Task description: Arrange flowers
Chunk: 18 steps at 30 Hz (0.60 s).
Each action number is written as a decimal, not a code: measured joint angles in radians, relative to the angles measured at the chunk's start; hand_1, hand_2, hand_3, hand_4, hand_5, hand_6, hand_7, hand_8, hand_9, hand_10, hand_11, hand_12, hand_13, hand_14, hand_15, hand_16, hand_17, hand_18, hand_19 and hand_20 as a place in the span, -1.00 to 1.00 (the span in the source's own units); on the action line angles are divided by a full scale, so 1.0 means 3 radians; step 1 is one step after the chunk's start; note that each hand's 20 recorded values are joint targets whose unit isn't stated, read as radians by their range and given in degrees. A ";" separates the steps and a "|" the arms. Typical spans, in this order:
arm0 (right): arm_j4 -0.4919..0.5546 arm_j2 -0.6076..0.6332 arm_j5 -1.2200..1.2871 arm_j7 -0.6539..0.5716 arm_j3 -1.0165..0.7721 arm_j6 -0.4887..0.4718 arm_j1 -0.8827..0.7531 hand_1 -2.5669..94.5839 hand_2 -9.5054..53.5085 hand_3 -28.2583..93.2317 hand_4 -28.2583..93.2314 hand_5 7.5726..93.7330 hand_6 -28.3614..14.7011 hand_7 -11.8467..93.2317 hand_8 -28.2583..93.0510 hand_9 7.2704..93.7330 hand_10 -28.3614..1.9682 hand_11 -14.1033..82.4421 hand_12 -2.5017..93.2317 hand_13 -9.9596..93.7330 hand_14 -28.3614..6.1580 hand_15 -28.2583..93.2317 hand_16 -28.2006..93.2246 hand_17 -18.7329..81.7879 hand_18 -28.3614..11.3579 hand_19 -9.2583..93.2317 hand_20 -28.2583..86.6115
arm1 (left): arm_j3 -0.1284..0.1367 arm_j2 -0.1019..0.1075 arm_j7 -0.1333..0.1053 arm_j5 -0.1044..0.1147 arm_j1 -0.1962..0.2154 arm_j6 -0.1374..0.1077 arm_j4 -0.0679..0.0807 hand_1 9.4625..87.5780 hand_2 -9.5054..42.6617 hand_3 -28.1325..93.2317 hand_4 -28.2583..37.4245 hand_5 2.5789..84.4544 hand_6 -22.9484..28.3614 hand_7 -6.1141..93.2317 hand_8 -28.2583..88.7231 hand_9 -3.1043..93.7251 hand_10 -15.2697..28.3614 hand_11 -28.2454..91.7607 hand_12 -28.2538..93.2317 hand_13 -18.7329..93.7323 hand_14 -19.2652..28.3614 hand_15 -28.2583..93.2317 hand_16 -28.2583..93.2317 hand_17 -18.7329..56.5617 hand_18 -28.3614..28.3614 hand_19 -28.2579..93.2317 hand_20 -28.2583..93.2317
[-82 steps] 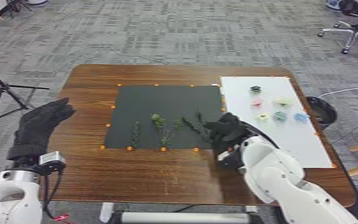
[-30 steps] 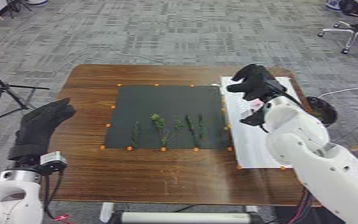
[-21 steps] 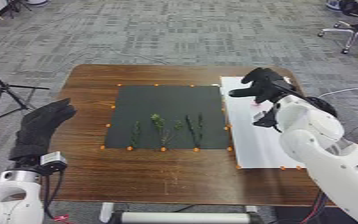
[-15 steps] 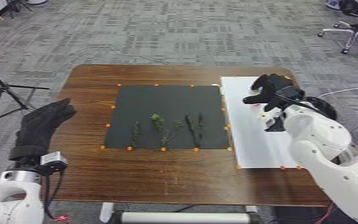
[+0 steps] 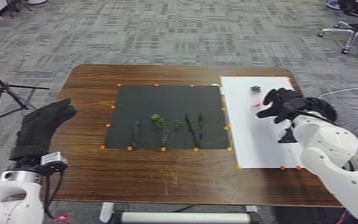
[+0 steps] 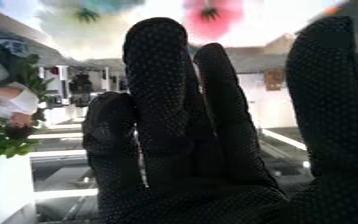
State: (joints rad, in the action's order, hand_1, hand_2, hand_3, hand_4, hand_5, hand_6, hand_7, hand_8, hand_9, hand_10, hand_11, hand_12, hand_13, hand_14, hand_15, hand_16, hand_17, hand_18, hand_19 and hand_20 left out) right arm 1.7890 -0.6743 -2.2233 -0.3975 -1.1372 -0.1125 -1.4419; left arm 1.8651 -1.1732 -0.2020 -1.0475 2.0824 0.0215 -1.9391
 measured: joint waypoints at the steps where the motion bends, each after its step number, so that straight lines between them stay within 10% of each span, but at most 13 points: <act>1: -0.0018 0.0000 -0.0008 0.0008 0.0016 -0.0015 0.0003 -0.08 -1.00 0.40 -0.87 0.24 0.16 -0.53 -0.61 0.37 -0.08 -0.43 -0.55 0.71 0.18 0.20 0.00 0.22 -0.57 0.73 0.44 | 0.0001 -0.0003 -0.0001 0.0000 0.0001 0.0000 -0.0001 -0.50 -0.68 0.60 -0.85 0.17 0.05 -0.61 -0.64 0.07 0.38 -0.19 -0.34 0.00 0.60 -0.14 -0.53 -0.33 0.46 -0.35 -0.21; 12: -0.0111 -0.0046 -0.0020 0.0046 0.0099 -0.0126 0.0005 0.03 -1.00 0.43 -0.85 0.32 0.25 -0.47 -0.62 0.47 -0.01 -0.38 -0.55 0.75 0.26 0.23 0.01 0.27 -0.51 0.79 0.44 | 0.0005 -0.0035 0.0003 -0.0001 0.0026 0.0000 -0.0017 -0.49 -0.68 0.60 -0.86 0.17 0.05 -0.61 -0.64 0.07 0.38 -0.19 -0.34 0.00 0.60 -0.14 -0.53 -0.33 0.46 -0.35 -0.21; 18: -0.0124 -0.0043 -0.0062 0.0045 0.0189 0.0010 0.0015 0.28 -1.00 0.26 -0.77 0.52 0.28 -0.45 -0.30 0.64 0.05 -0.42 -0.45 0.80 0.33 0.26 0.01 0.33 -0.47 0.88 0.42 | 0.0013 -0.0048 0.0008 -0.0001 0.0033 -0.0001 -0.0024 -0.49 -0.68 0.60 -0.85 0.17 0.05 -0.61 -0.64 0.07 0.38 -0.19 -0.34 0.00 0.60 -0.14 -0.53 -0.33 0.47 -0.35 -0.21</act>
State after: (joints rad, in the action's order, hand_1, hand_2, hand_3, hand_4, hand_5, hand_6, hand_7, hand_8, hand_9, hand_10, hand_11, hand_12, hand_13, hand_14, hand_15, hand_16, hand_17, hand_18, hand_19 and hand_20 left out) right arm 1.7519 -0.6873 -2.2420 -0.3840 -1.0804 -0.1095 -1.4374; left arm 1.8690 -1.1877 -0.1995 -1.0478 2.0924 0.0213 -1.9463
